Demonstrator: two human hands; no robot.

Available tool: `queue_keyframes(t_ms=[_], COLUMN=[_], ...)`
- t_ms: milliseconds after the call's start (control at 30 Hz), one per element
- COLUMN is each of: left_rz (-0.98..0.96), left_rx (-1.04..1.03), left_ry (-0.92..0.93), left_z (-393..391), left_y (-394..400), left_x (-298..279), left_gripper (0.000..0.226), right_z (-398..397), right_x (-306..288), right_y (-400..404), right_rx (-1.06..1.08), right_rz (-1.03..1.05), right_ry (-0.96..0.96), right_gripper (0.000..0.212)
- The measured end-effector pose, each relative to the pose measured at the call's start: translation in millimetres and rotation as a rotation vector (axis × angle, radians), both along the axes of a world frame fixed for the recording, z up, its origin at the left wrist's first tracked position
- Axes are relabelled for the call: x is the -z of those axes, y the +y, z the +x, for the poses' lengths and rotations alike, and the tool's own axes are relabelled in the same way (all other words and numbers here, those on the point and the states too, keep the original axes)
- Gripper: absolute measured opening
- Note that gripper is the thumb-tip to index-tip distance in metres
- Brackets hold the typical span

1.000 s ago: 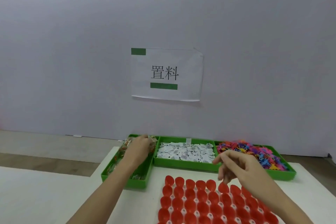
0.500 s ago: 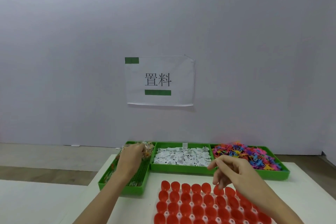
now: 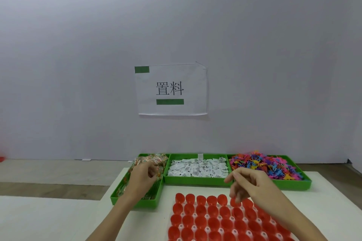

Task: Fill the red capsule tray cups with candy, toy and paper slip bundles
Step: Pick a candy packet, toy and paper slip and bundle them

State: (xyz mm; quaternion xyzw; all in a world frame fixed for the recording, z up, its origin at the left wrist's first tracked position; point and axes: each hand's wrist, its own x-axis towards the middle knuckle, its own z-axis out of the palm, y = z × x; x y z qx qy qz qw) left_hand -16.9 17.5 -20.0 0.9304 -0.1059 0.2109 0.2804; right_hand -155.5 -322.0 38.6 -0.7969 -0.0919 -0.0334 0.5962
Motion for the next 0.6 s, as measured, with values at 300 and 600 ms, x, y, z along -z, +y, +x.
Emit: queue_keyframes(t_ms=[300,600], left_rz=[0.019,-0.291], left_rx=[0.051,0.047], left_ry=[-0.031,-0.14], left_z=[-10,-51], left_y=[-1,-23], left_x=[-9,-31], left_gripper=[0.012,0.026], right_z=[-1,1], right_x=[-1,3], right_y=[-2,-4], right_rx=[-0.001,-0.012], right_rz=[0.022,0.026], right_ry=[-0.01,0.019], right_gripper=[0.028,0.028])
